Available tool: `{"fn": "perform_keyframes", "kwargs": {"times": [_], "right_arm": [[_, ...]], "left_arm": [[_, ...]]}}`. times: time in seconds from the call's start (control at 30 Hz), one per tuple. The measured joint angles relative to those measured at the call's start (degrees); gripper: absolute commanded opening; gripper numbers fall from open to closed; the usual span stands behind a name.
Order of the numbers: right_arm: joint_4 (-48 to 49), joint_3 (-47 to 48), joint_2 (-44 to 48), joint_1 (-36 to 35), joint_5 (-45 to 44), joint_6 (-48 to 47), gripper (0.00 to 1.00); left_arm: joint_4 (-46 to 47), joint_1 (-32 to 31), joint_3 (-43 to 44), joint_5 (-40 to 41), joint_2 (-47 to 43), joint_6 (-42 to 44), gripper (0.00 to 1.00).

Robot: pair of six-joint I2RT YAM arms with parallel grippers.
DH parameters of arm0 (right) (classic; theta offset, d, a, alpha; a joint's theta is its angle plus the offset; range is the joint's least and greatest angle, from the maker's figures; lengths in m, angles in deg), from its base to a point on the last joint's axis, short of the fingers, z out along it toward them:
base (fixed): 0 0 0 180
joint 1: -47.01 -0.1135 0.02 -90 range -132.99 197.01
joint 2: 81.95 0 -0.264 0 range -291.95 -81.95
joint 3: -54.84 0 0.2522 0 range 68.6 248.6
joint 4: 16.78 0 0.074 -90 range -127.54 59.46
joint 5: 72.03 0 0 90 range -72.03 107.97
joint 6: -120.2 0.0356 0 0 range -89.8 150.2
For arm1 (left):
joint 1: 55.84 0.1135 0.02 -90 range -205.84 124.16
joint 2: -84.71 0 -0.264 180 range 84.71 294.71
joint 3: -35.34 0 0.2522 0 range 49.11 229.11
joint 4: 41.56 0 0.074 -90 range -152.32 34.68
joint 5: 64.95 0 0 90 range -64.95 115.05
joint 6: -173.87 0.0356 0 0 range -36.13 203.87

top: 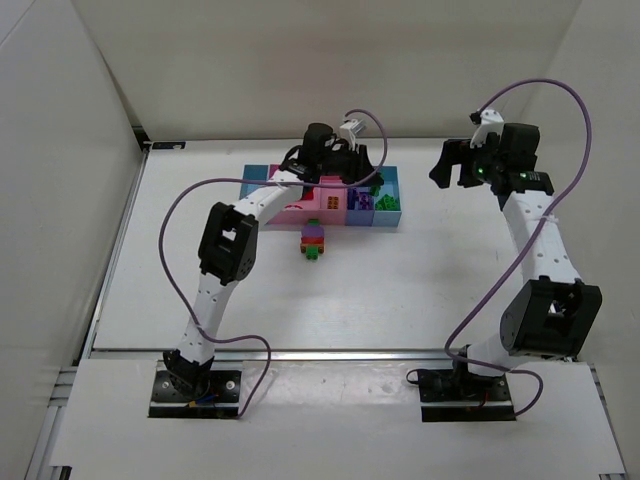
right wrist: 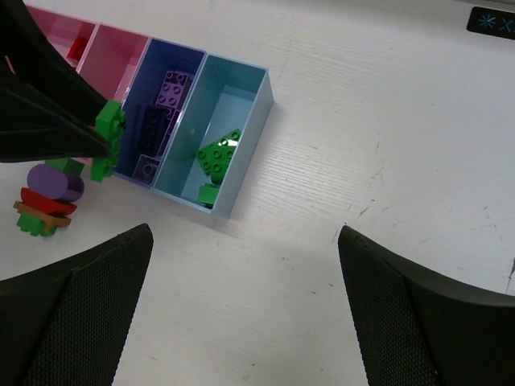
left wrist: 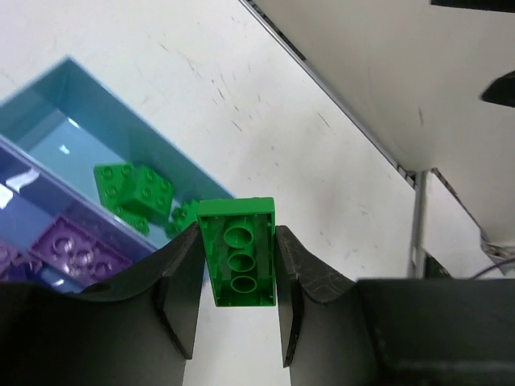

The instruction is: Sort the legos into containers by color

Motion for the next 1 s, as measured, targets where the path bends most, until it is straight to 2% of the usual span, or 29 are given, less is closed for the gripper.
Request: {"fn": "perform_keyframes", "kwargs": {"times": [0.4, 0.6, 0.7, 0.77, 0.83, 0.87, 1.0], "right_arm": [[-0.11, -2.05, 1.27, 3.80, 0.81, 1.51, 0.99], [-0.07, -2.08, 1.70, 4.61, 1.07, 1.75, 0.99], [-0.09, -2.08, 1.70, 4.74, 1.14, 1.81, 0.98], [-0.13, -2.08, 1.70, 4.72, 1.36, 1.92, 0.98], [-0.09, -2.08, 1.70, 4.74, 1.53, 1.97, 0.98], [-0.09, -2.08, 1.70, 4.74, 1.62, 2.01, 0.98], [-0.04, -2.08, 1.68, 4.72, 1.97, 2.12, 0.98]], "left_arm": [[8.76, -2.99, 11.91, 5.66, 10.25, 3.32, 0.30], [9.90, -3.52, 14.14, 7.19, 13.18, 4.79, 0.37], [9.81, -3.54, 14.14, 8.17, 13.99, 5.49, 0.45], [9.46, -3.52, 14.51, 9.20, 14.53, 6.08, 0.59], [9.07, -3.54, 15.41, 10.45, 15.23, 6.86, 0.66], [8.90, -3.52, 15.98, 11.04, 15.63, 7.19, 0.73], [8.13, -3.43, 16.90, 12.72, 16.35, 8.46, 0.79]]}}
